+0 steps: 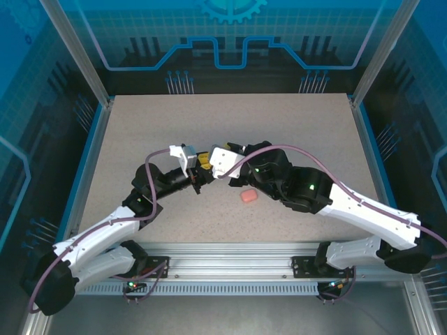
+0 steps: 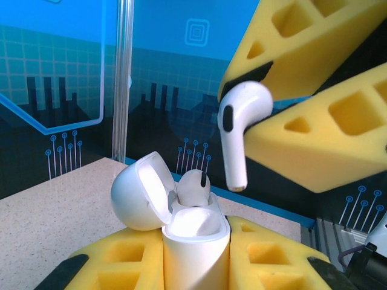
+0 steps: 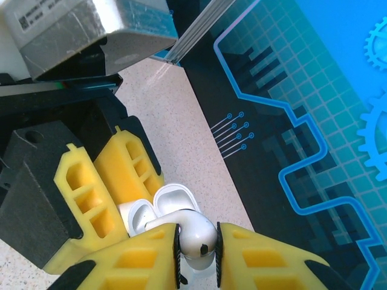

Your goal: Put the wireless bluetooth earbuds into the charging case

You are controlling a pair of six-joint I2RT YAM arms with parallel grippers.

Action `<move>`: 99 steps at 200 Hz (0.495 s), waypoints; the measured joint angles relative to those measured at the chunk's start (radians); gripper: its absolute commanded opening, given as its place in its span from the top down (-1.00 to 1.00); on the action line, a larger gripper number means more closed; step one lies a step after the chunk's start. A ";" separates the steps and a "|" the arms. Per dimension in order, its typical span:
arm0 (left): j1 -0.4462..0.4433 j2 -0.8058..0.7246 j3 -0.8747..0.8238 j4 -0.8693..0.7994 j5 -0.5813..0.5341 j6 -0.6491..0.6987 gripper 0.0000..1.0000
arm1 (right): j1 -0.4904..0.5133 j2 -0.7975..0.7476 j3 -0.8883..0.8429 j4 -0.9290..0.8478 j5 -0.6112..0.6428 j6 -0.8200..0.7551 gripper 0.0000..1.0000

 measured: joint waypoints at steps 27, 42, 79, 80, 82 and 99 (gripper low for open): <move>0.000 0.000 0.000 0.000 0.002 0.000 1.00 | 0.000 0.009 0.000 -0.006 0.000 -0.002 0.56; 0.000 0.000 0.000 0.000 0.005 0.000 1.00 | 0.000 0.014 0.000 -0.008 0.000 -0.002 0.56; -0.001 0.000 0.000 0.000 0.006 0.000 1.00 | 0.000 0.027 0.000 -0.008 0.000 -0.002 0.56; -0.001 0.000 0.000 0.000 0.006 0.000 1.00 | 0.000 0.027 0.000 -0.008 0.000 -0.002 0.56; -0.001 0.000 0.000 0.000 0.006 0.000 1.00 | 0.000 0.028 0.001 -0.009 0.000 -0.002 0.56; -0.001 0.000 0.000 0.000 0.009 0.000 1.00 | 0.000 0.035 0.003 -0.013 -0.001 -0.002 0.56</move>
